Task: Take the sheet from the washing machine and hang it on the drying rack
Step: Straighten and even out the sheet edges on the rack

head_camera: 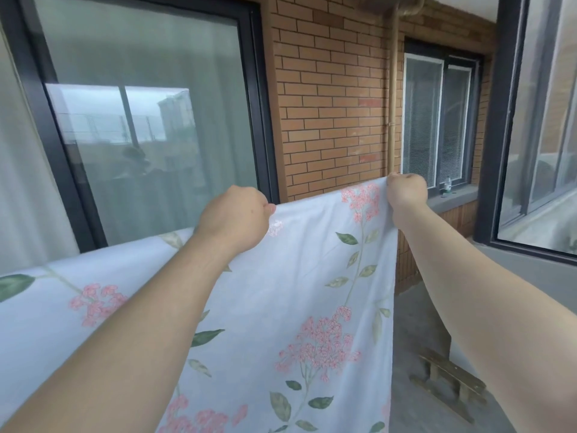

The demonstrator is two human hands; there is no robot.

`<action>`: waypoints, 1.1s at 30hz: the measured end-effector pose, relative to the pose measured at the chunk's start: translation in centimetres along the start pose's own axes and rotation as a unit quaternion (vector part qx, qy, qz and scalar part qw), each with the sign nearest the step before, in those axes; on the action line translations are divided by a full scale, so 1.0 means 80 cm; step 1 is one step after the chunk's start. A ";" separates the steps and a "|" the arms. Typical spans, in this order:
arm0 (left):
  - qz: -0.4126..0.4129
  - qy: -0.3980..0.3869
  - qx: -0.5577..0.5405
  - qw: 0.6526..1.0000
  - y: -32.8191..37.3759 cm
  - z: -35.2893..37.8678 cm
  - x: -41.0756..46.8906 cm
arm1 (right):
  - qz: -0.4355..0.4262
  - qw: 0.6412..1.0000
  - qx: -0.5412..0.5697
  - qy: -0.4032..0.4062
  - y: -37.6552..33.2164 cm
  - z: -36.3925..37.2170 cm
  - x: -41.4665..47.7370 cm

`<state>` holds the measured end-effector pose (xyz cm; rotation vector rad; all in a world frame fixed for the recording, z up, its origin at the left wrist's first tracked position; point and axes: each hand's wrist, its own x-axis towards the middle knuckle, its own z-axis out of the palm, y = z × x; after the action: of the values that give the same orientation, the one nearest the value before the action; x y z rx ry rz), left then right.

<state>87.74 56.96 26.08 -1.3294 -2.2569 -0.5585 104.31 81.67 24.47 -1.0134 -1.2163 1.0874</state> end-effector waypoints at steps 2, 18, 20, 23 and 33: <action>0.006 0.007 0.023 1.000 0.007 0.003 0.002 | -0.004 1.000 0.008 -0.008 0.001 -0.002 -0.002; 0.045 0.023 0.063 0.997 0.078 0.037 0.029 | 0.008 0.997 0.015 -0.076 0.022 -0.013 0.008; 0.050 0.023 0.068 0.996 0.078 0.041 0.031 | 0.015 0.997 0.013 -0.074 0.023 -0.014 0.010; 0.052 0.004 0.060 0.997 0.065 0.039 0.031 | 0.040 0.995 0.032 -0.082 0.025 -0.016 0.009; -0.002 -0.022 -0.027 0.999 -0.016 -0.004 0.014 | 0.121 0.979 0.063 -0.151 0.041 -0.008 -0.002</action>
<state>86.14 56.99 26.84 -1.3759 -2.2942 -0.6005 104.63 82.19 21.18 -0.9379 -1.2654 1.5347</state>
